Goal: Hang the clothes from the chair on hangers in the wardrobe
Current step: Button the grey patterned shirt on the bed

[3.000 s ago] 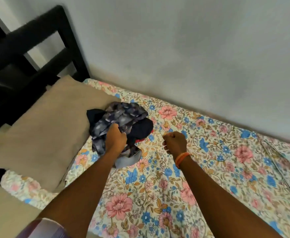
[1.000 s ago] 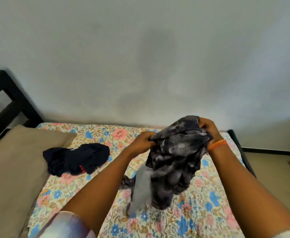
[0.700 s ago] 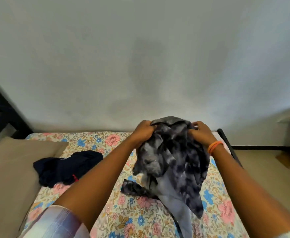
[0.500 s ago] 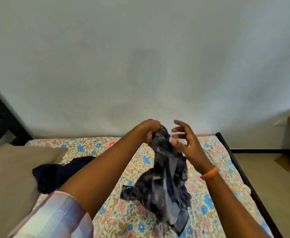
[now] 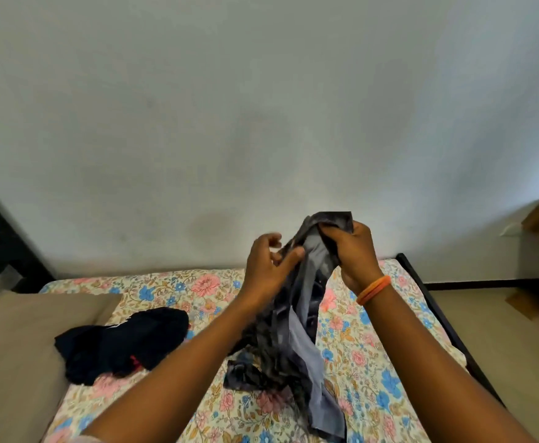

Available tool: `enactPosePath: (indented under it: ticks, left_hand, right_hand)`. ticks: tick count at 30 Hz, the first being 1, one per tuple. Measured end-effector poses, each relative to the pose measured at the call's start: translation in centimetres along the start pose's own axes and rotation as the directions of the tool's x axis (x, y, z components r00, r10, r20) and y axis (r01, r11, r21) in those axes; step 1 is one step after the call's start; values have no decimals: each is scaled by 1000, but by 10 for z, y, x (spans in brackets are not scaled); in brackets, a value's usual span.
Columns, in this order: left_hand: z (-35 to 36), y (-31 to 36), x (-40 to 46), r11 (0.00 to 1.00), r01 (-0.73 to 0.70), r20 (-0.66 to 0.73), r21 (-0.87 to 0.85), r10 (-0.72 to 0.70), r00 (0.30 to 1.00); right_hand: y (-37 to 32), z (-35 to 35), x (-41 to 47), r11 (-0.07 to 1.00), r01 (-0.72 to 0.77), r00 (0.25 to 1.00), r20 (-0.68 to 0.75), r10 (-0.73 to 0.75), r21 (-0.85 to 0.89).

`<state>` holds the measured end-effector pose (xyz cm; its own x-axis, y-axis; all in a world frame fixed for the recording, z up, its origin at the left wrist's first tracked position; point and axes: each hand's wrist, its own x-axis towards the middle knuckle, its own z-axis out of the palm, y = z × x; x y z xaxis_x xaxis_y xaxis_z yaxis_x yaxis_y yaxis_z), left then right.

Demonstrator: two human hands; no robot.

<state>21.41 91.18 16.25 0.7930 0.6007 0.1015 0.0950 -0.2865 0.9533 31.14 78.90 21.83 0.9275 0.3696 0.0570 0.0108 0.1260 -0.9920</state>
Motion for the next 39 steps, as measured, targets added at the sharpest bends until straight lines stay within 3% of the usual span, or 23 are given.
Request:
enactPosePath:
  ticks: [3,7,10,13,16,20,22,23,26,28,29,30,31,32,34,36,39]
  left_hand:
    - [9,-31,-22,980,-105,-23,170,111,994]
    - [10,-52,-14,977,65,-133,204,-39,990]
    - [-1,-55,-5,970,106,-316,221,-32,948]
    - [-29,-44,3,936,107,-378,334,29,925]
    - [-56,-34,9,846,78,-374,528,148,916]
    - [-80,-39,14,709,27,-304,705,267,914]
    - [-87,-47,10,675,37,-279,737,254,926]
    - [-88,-50,7,658,54,-263,751,223,939]
    - [-94,-52,2,623,165,-243,765,42,969]
    - [-99,-47,4,687,285,-197,668,-206,958]
    - [-102,-44,6,767,376,-131,520,-363,923]
    - [-106,-40,8,809,503,-24,303,-521,853]
    - [-110,-32,7,774,625,96,98,-633,769]
    - [-113,-23,7,725,689,185,-27,-673,716]
    - [-115,2,15,700,702,244,-132,-664,707]
    - [-112,27,35,699,661,232,-272,-619,750]
    - [-97,44,80,722,452,28,-523,-516,856]
  right_hand:
    - [-7,4,10,996,-53,998,23,52,72]
    - [-11,7,18,991,-20,994,114,5,131]
    - [-7,-9,26,972,140,990,5,-142,-189]
    - [2,-33,34,758,331,942,148,-302,-562]
    - [11,-48,38,506,460,881,304,-363,-730]
    - [15,-58,45,345,324,903,178,-392,-881]
    - [15,-52,44,375,224,949,114,-295,-900]
    - [15,-46,44,443,173,971,78,-225,-880]
    - [16,-29,40,759,-99,995,-81,60,-643]
    - [18,-24,37,864,-298,954,-90,286,-406]
    - [18,-23,37,866,-366,927,-50,373,-341]
    - [17,-24,38,859,-412,902,-4,432,-303]
    - [15,-26,41,855,-436,884,46,466,-282]
    - [10,-25,43,849,-451,866,97,491,-276]
    - [-3,-20,54,850,-454,841,185,508,-267]
    - [-16,-6,73,848,-442,820,251,514,-291]
    - [-22,39,117,850,-414,768,377,518,-325]
